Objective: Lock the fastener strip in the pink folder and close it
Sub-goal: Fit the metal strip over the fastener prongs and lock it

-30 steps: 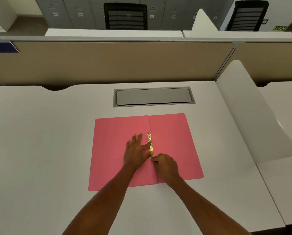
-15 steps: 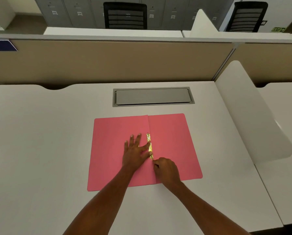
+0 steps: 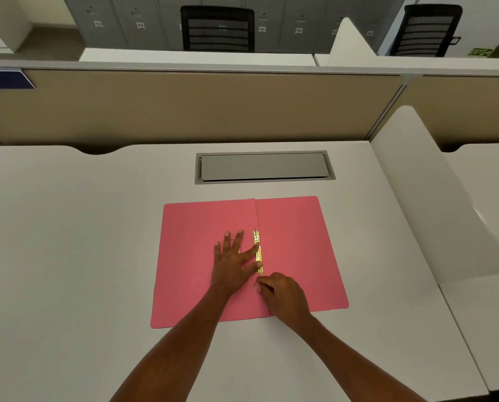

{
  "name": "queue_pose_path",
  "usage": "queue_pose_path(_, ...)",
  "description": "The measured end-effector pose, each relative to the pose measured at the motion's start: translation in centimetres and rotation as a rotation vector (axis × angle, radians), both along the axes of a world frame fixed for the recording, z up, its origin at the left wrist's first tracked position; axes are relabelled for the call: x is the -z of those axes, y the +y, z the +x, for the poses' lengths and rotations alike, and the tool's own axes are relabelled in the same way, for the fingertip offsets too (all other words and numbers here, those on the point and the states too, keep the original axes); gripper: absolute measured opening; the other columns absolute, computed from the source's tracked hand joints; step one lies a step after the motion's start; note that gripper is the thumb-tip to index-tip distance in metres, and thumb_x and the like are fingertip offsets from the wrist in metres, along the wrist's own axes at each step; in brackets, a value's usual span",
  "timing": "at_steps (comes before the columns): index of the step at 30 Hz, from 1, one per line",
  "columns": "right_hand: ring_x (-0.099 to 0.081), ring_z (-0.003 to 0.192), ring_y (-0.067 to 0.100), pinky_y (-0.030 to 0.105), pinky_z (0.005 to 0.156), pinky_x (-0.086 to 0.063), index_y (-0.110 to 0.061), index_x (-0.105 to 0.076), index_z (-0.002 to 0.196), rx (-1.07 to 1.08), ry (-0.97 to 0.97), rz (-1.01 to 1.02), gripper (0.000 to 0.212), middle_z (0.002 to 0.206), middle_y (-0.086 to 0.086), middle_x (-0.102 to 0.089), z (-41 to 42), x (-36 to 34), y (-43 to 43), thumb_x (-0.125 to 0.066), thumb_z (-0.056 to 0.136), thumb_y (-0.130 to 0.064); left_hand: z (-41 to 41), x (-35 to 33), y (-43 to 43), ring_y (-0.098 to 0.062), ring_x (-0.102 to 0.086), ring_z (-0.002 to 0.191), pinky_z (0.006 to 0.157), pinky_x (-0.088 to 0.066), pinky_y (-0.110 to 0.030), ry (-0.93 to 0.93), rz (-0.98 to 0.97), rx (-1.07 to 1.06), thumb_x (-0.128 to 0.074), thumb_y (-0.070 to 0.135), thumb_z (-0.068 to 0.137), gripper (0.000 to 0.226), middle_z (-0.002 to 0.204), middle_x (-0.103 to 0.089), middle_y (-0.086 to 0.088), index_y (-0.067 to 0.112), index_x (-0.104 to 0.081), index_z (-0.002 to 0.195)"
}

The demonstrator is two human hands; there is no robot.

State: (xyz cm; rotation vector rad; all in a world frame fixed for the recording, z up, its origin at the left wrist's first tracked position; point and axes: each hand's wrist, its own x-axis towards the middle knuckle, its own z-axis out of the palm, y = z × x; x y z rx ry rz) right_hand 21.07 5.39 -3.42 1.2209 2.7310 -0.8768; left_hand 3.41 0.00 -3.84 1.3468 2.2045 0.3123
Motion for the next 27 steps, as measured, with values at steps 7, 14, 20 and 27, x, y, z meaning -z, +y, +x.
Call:
queue_pose_path(7, -0.070, 0.095, 0.018, 0.034, 0.088, -0.059, -0.018, -0.081, 0.117, 0.088, 0.080, -0.076, 0.021, 0.111, 0.003, -0.078, -0.3, -0.9, 2.1, -0.068, 0.102, -0.027, 0.3, 0.6, -0.2, -0.032, 0.020, 0.166, 0.131, 0.012, -0.062, 0.083, -0.029, 0.012, -0.033, 0.066, 0.106, 0.067, 0.180, 0.013, 0.002, 0.047, -0.014, 0.168)
queue_pose_path(14, -0.063, 0.132, 0.031, 0.042, 0.096, -0.063, -0.026, -0.038, 0.163, -0.281, -0.037, 0.275, 0.076, 0.167, 0.013, -0.039, -4.3, -3.8, 6.0, -0.069, 0.097, -0.005, 0.6, 0.9, -0.2, -0.037, 0.021, 0.165, 0.130, 0.008, -0.068, 0.127, -0.046, 0.041, -0.026, 0.064, 0.109, 0.067, 0.179, 0.019, -0.004, 0.045, -0.005, 0.169)
queue_pose_path(20, -0.059, 0.135, 0.035, 0.046, 0.097, -0.059, -0.011, -0.054, 0.150, -0.504, -0.174, 0.440, 0.058, 0.161, 0.016, -0.047, -7.7, -5.3, 9.8, -0.061, 0.095, 0.007, 0.2, 1.2, 0.4, -0.043, 0.014, 0.165, 0.129, -0.004, -0.071, 0.212, -0.105, 0.079, -0.022, 0.069, 0.107, 0.071, 0.178, 0.019, -0.013, 0.046, 0.006, 0.168)
queue_pose_path(27, -0.073, 0.104, 0.029, 0.037, 0.081, -0.059, -0.015, -0.073, 0.122, -0.474, -0.299, 0.384, 0.023, 0.117, 0.007, -0.071, -9.4, -6.1, 12.1, -0.066, 0.100, -0.013, 0.2, 0.6, 1.1, -0.045, 0.013, 0.165, 0.127, -0.007, -0.073, 0.229, -0.161, 0.096, -0.031, 0.069, 0.106, 0.077, 0.178, 0.018, -0.016, 0.045, 0.008, 0.168)
